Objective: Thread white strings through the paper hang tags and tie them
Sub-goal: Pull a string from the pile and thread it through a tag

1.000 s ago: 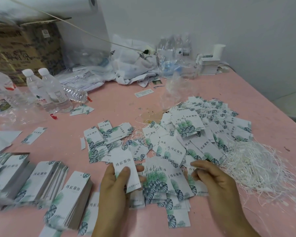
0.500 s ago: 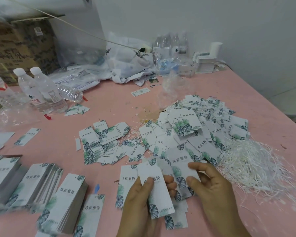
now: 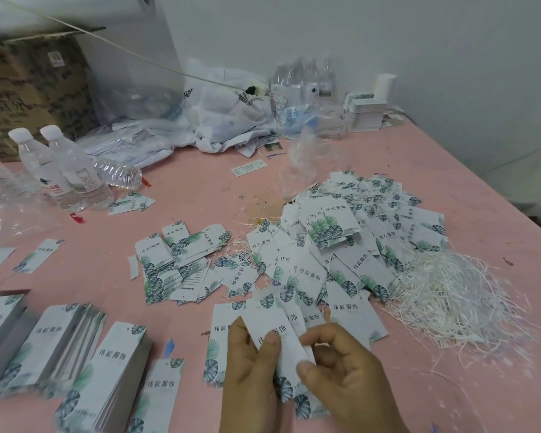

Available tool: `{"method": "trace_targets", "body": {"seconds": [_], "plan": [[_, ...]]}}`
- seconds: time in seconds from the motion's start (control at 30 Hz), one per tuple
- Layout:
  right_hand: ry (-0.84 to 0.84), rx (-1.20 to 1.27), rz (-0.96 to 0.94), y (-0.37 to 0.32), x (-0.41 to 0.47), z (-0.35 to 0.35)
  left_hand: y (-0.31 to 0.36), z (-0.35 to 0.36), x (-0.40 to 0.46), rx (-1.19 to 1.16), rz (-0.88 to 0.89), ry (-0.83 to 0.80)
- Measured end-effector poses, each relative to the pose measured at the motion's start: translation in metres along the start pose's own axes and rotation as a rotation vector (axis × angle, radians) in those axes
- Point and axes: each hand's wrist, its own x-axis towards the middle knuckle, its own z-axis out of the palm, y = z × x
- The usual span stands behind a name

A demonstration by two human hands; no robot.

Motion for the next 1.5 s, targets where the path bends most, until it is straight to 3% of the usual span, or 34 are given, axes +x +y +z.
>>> {"method": "trace_targets", "body": {"seconds": [0.23, 0.33, 0.4, 0.53, 0.6, 0.7, 0.83, 1.13, 1.33, 1.5], "plan": [[-0.076, 0.051, 0.079, -0.01, 0.003, -0.003, 0.002, -0.009, 0.006, -0.166, -0.088, 0.0], [-0.148, -0.147, 0.087, -0.011, 0.005, -0.01, 0.002, -0.008, 0.006, -0.132, -0.12, -0.025], [-0.069, -0.337, 0.067, -0.014, 0.009, -0.022, 0.004, -0.007, 0.007, -0.132, -0.103, -0.006], [0.323, -0.717, -0.025, -0.025, 0.023, -0.07, 0.005, -0.004, 0.009, -0.155, -0.075, 0.011], [0.446, -0.955, 0.018, -0.028, 0.029, -0.095, 0.006, -0.003, 0.008, -0.146, -0.083, 0.005], [0.453, -1.165, 0.148, -0.027, 0.035, -0.115, 0.006, -0.003, 0.008, -0.136, -0.107, -0.01], [0.387, -1.272, 0.266, -0.026, 0.036, -0.118, 0.007, -0.003, 0.009, -0.112, -0.126, -0.017], [0.28, -1.345, 0.328, -0.031, 0.033, -0.12, 0.005, -0.004, 0.008, -0.069, -0.132, -0.041], [0.344, -1.086, 0.187, -0.031, 0.032, -0.122, 0.006, -0.001, 0.006, -0.103, -0.143, -0.068], [0.293, -0.867, 0.123, -0.035, 0.035, -0.117, 0.006, 0.003, 0.005, -0.114, -0.151, -0.07]]}}
